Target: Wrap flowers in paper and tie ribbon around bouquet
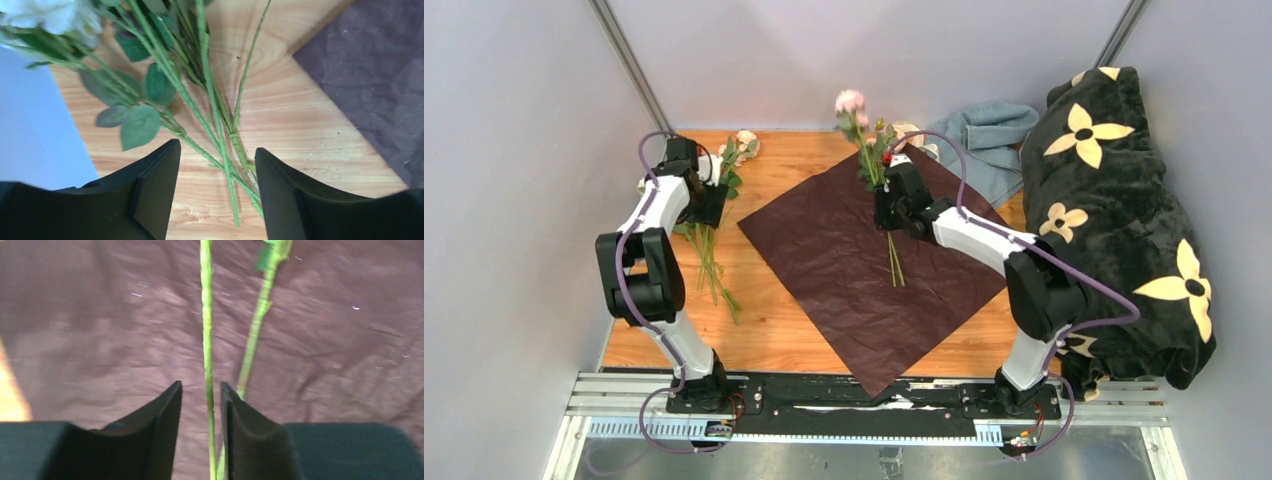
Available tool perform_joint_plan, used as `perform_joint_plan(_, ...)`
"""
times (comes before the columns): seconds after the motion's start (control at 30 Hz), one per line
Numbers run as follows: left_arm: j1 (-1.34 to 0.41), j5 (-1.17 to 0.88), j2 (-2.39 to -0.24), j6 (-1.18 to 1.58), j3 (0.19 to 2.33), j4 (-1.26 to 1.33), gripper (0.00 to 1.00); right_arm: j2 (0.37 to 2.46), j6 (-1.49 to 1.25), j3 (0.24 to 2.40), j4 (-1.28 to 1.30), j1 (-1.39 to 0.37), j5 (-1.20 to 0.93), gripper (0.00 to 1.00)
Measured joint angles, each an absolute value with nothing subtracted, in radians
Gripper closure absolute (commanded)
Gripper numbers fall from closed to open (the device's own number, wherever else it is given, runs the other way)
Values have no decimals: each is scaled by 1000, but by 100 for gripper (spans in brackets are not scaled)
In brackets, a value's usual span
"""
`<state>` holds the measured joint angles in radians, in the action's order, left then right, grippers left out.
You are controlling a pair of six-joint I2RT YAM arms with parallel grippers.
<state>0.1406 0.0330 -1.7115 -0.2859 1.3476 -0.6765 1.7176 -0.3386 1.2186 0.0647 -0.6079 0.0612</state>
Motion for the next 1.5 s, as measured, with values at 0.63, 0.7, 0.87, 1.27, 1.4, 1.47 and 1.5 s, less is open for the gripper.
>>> perform_joint_plan(0.63,136,83,-2048,-310,1580,-720,73,1679,-325,1237,209,-563,132,51)
perform_joint_plan(0.7,133,95,-2076,-310,1595,-721,85,1655,-317,1235,204,-564,135,51)
perform_joint_plan(0.87,126,116,-2118,-302,1621,-721,100,1646,-304,1224,202,-565,141,51)
perform_joint_plan(1.27,183,-89,-1780,-223,1583,-751,100,1598,-257,1213,218,-580,155,50)
perform_joint_plan(1.4,220,-324,-1624,-193,1610,-758,100,1519,-195,1208,165,-629,113,44)
perform_joint_plan(1.47,218,-455,-1576,-180,1610,-768,100,1474,-193,1200,88,-645,30,35)
perform_joint_plan(1.5,212,-524,-1557,-172,1609,-775,100,1453,-207,1193,24,-651,-33,31)
